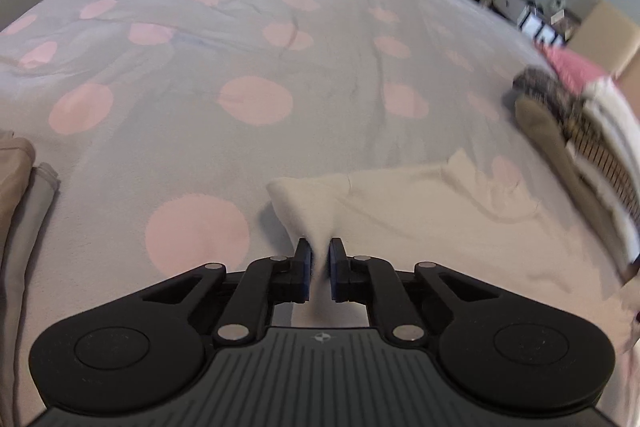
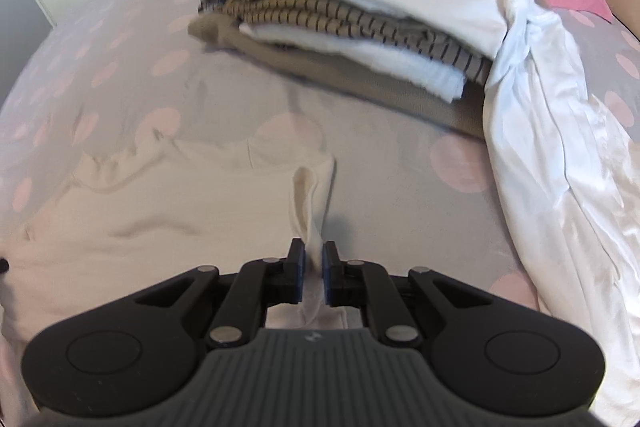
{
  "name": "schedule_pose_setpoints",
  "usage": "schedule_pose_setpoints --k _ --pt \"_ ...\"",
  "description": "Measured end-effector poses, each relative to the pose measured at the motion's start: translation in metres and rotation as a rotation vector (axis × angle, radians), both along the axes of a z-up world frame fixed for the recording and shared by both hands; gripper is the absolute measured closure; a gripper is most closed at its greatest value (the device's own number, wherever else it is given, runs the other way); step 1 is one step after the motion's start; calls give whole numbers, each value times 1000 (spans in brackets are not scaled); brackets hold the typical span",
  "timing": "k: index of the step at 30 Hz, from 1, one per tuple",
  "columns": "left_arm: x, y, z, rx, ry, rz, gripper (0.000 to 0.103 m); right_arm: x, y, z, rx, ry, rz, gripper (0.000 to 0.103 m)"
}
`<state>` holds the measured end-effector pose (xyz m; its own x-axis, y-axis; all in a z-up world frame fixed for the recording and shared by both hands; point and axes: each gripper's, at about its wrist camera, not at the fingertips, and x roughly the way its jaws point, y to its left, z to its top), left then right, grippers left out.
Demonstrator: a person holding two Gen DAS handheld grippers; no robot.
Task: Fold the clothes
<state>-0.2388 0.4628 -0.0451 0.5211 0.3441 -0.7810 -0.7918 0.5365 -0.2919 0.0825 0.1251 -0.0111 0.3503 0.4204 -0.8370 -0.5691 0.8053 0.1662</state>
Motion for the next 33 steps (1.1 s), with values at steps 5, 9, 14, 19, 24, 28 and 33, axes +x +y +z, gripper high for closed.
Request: schedule_pose_setpoints --k 5,9,14,19,24,28,33 --pt "-19 21 -4 -37 -42 94 96 10 9 -5 24 22 -2 93" --pt "-10 21 -13 -24 -12 70 96 20 22 -30 -26 43 -17 93" --pt "-8 24 -17 -34 1 78 89 27 22 -49 -47 59 -52 75" --pt "-15 20 -10 -30 3 80 59 32 8 -43 -9 106 -90 67" --pt "-26 11 -2 -45 -1 47 56 27 0 -40 44 198 -81 61" --pt "-34 -3 -3 -70 16 -5 54 22 -8 -37 87 232 -102 61" --pt "-38 -14 -15 -84 67 -57 54 17 1 -38 49 186 -77 64"
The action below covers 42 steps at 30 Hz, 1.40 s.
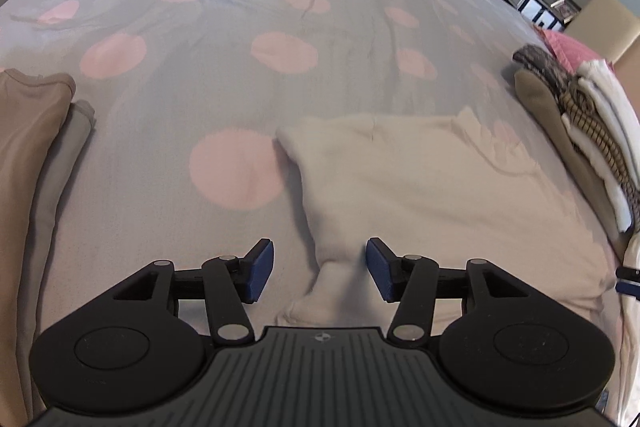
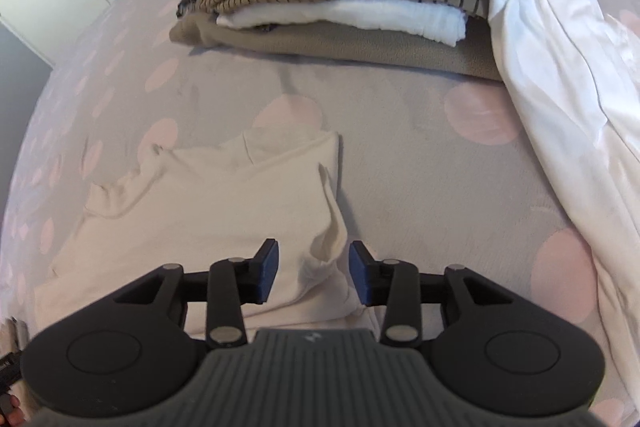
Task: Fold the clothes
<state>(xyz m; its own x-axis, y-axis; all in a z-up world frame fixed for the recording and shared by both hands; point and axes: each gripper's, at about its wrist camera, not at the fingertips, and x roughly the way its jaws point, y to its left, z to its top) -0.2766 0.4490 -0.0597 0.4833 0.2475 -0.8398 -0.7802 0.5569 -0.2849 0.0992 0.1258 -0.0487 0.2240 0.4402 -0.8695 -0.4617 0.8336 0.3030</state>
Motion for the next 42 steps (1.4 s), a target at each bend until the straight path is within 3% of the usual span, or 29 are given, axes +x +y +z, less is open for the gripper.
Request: schedule_pose_setpoints --k 1,2,3,5,7,8,12,16,21,24,31,42 --pt "0 -2 -2 -8 7 -13 55 -2 2 -4 -24 -1 8 69" --pt "0 -3 -4 -16 14 -26 58 -4 5 -9 -48 0 20 88" --pt "1 -5 -5 -12 19 -42 60 -6 6 -14 -74 -3 31 88" --pt "4 -9 -7 5 38 -71 86 -10 8 -21 -115 -23 48 89" --pt "9 -12 -9 28 66 -95 98 -12 8 -25 -127 -38 59 89" --pt "9 -11 -10 24 72 -92 98 -12 8 -25 -130 -41 63 89" --pt "7 -10 -8 18 92 -82 98 -12 3 -20 -143 -35 62 81" --pt "2 -15 2 37 102 -62 86 -25 -2 -7 -130 -63 112 80" --pt "-11 -34 22 113 122 -61 81 -62 -4 9 -134 -160 288 65" --pt "-19 -49 33 153 111 -100 81 -93 -12 15 -110 -242 392 62" --pt "-33 -111 51 276 135 -341 81 -174 -33 14 -109 -374 711 53" --pt "-68 -229 32 379 210 -756 76 -281 -79 3 -144 -497 1046 50"
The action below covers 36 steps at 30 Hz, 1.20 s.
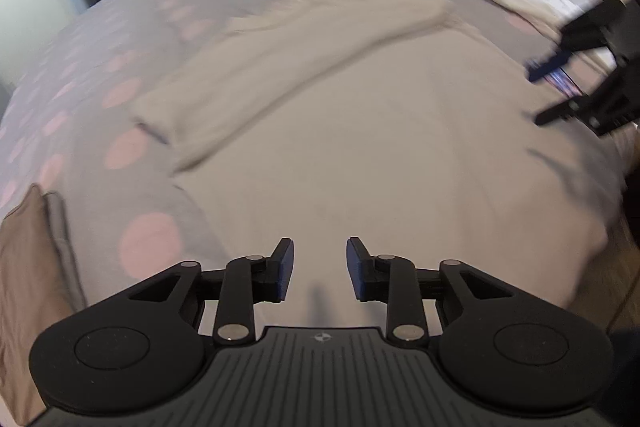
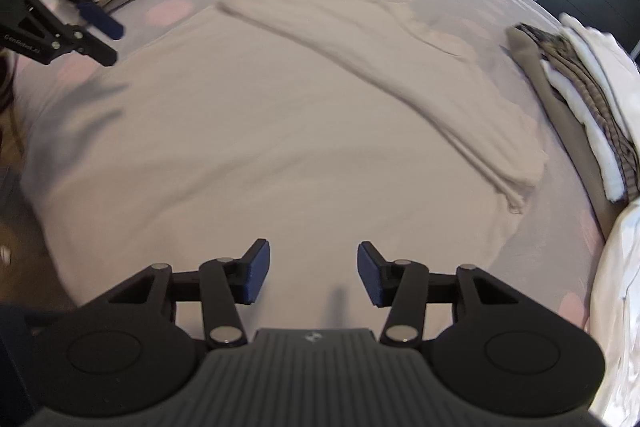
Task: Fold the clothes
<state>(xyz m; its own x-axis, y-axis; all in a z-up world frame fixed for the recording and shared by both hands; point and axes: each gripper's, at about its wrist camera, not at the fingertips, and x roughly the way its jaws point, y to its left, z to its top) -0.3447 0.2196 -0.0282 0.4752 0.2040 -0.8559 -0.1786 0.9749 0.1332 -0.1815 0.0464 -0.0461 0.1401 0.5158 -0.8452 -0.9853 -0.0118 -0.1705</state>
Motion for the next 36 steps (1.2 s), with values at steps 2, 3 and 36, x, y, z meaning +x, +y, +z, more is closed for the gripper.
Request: schedule_pose_setpoints --k 2,3,36 --pt "-6 -21 -5 26 22 -67 76 -18 -10 -4 -21 -18 58 50" --pt "-9 -31 -7 39 34 -100 76 -25 -14 -6 -28 -26 85 49" --pt "-86 -177 -125 642 335 -810 76 -108 -95 -81 -238 -503 484 68"
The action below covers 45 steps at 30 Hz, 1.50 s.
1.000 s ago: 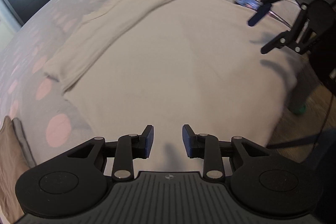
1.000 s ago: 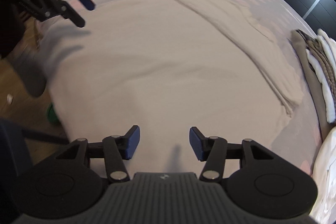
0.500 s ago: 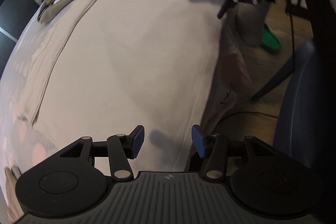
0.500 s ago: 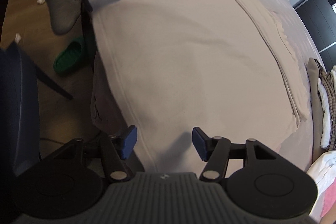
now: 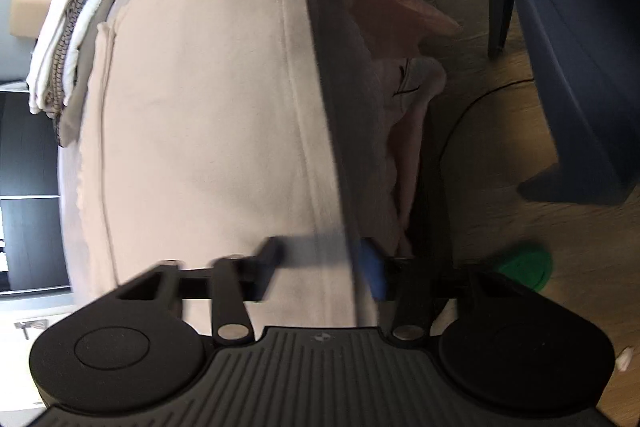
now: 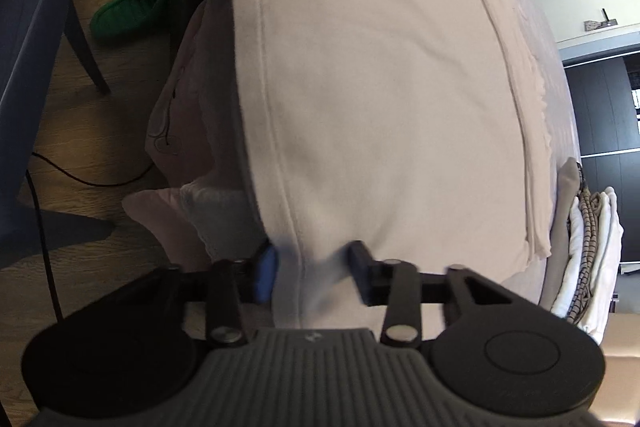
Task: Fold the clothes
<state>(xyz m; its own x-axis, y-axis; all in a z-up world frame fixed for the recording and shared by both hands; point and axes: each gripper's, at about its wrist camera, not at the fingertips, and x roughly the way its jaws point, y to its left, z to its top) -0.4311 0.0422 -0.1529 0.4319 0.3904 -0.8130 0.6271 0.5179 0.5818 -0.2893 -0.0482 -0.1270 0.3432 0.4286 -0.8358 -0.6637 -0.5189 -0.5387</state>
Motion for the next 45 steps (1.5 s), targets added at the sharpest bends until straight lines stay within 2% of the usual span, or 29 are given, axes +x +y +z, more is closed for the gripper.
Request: schedule_pose_setpoints --k 2,3,6,12,16,20,26,27,29,33,37,39,42,45 --pt "2 5 6 -13 -2 25 93 4 1 8 -3 31 -4 77" --pt "5 9 13 -50 -1 67 94 6 1 12 0 40 -3 87" --pt "8 20 32 -132 -7 146 98 10 0 24 33 39 7 94" --pt "13 41 60 -180 -77 234 99 33 12 48 149 24 -66 94" --pt "25 63 78 -201 -155 315 99 50 27 59 211 3 -113 94" --pt "47 91 94 -239 -230 408 99 66 47 63 232 -24 -115 94" --pt "71 124 116 -307 -253 471 99 93 91 66 233 5 -165 94" --pt "72 127 116 -324 -244 472 99 93 96 63 231 12 -164 94" --pt "73 133 112 -307 -237 468 99 95 101 57 234 16 -164 94" --pt "85 150 98 -312 -246 534 99 103 116 46 248 28 -193 94" --pt "97 167 98 -373 -250 605 95 108 130 38 226 42 -217 94" --pt "98 172 103 -406 -246 630 94 109 132 36 209 56 -232 88" --pt "93 172 115 -457 -252 630 85 111 129 39 211 72 -237 84" --pt "86 171 128 -506 -263 614 73 111 121 46 236 94 -253 73"
